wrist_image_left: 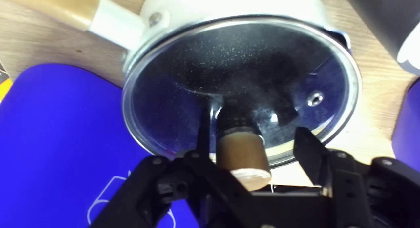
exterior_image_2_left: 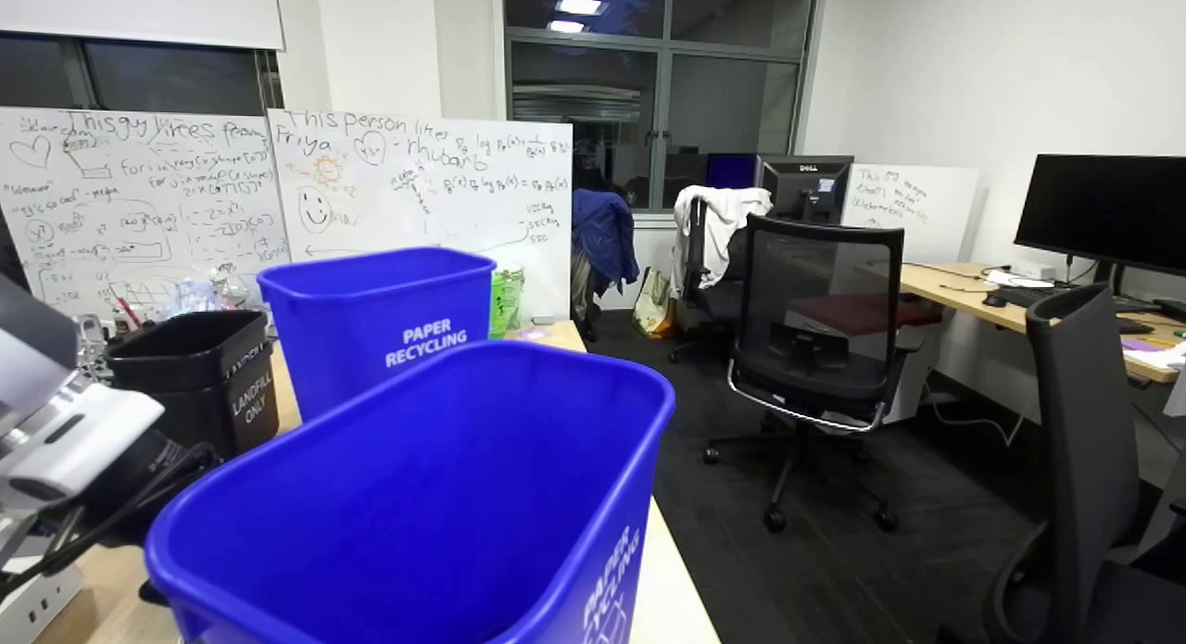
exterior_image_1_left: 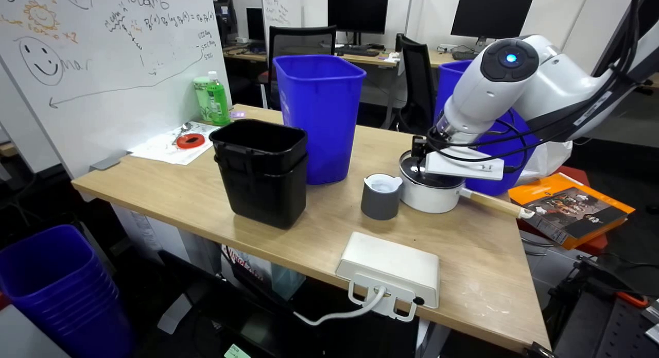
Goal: Pick up the white object from the mug and put it in the pot, then close the lid of the pot
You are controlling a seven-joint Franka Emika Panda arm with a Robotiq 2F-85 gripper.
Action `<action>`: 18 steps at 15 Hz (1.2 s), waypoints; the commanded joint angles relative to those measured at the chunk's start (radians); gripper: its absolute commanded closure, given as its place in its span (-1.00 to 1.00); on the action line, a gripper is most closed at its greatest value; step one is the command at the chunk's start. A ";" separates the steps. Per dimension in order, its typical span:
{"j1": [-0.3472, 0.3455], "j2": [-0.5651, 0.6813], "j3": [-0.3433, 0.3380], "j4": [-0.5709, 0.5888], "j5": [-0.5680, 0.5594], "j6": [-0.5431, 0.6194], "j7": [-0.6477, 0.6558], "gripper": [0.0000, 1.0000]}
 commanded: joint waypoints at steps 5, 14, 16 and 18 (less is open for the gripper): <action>-0.017 -0.002 0.000 -0.026 0.078 0.067 -0.021 -1.00; -0.021 -0.009 -0.007 -0.021 0.096 0.097 -0.025 -1.00; -0.020 -0.009 -0.008 -0.015 0.083 0.094 -0.026 -0.79; -0.021 -0.008 -0.010 -0.012 0.084 0.097 -0.040 -0.59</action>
